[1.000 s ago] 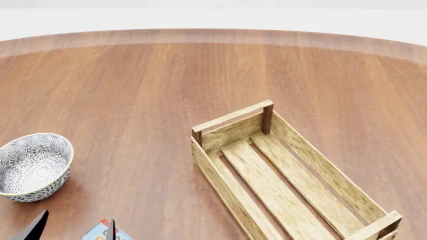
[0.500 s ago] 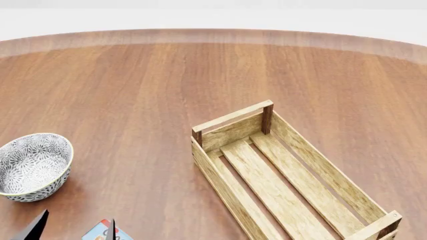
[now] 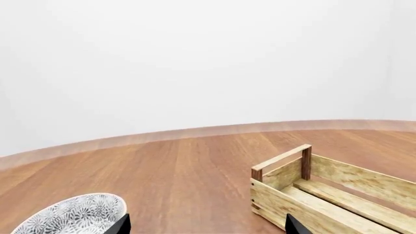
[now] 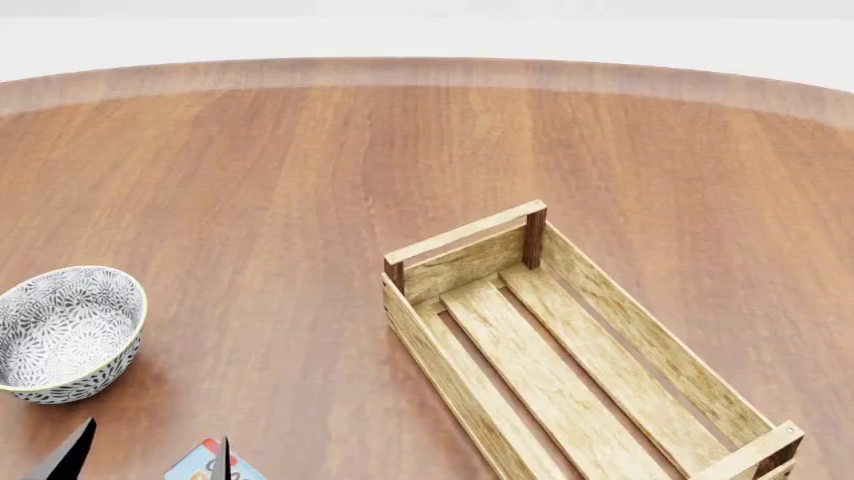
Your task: Pick up the chocolate pudding and put it in the tray.
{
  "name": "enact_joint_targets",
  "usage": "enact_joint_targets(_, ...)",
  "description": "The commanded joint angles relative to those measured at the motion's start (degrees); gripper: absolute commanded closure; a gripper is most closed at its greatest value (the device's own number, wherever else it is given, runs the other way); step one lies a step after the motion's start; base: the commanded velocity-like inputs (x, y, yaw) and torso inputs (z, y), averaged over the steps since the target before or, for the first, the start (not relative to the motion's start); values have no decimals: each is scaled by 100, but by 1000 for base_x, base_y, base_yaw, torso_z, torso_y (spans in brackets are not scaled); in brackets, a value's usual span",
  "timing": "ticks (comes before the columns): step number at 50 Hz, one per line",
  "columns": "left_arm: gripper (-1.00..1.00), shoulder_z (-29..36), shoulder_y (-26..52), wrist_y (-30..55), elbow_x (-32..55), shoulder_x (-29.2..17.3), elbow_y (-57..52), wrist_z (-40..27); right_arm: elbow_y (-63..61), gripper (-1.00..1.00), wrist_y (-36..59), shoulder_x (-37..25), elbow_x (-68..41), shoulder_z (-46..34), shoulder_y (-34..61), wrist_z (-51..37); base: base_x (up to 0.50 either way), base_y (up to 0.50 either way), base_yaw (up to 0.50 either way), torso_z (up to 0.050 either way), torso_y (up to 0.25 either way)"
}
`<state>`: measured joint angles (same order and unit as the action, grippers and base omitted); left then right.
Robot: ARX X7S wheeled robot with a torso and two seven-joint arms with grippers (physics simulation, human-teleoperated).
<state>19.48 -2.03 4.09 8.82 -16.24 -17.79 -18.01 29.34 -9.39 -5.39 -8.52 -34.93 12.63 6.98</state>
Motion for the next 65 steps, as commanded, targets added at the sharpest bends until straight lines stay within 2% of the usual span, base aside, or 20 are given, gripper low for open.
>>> enact_joint_targets(1,-100,26,17,-34,2,-12,41,-19,173,-100,-16,35,-36,-50,127,-30,0,0,0,0,0)
enact_joint_targets(7,-100,40,9,8,-6,-33,-22,-48,309,-100,-108,63,-41,-78,167,-62,0,0,0,0,0)
enact_joint_targets(8,-100,39,7,-2,3,-34,-16,-45,353,100,-154,66,-33,-89,181,-55,0,0,0,0,0)
enact_joint_targets(34,-100,92,29,-7,49,-83,-9,-67,326,100,-177,-41,-189,-113,208,-149,0,0,0,0,0)
enact_joint_targets(54,-100,111,27,-37,91,-122,11,-92,-2411,100,1552,-902,-444,208,147,-710,0,0,0,0,1)
enact_joint_targets(65,-100,116,19,-47,113,-142,-5,-115,-2856,100,1762,-1123,-539,458,240,-893,0,0,0,0,0)
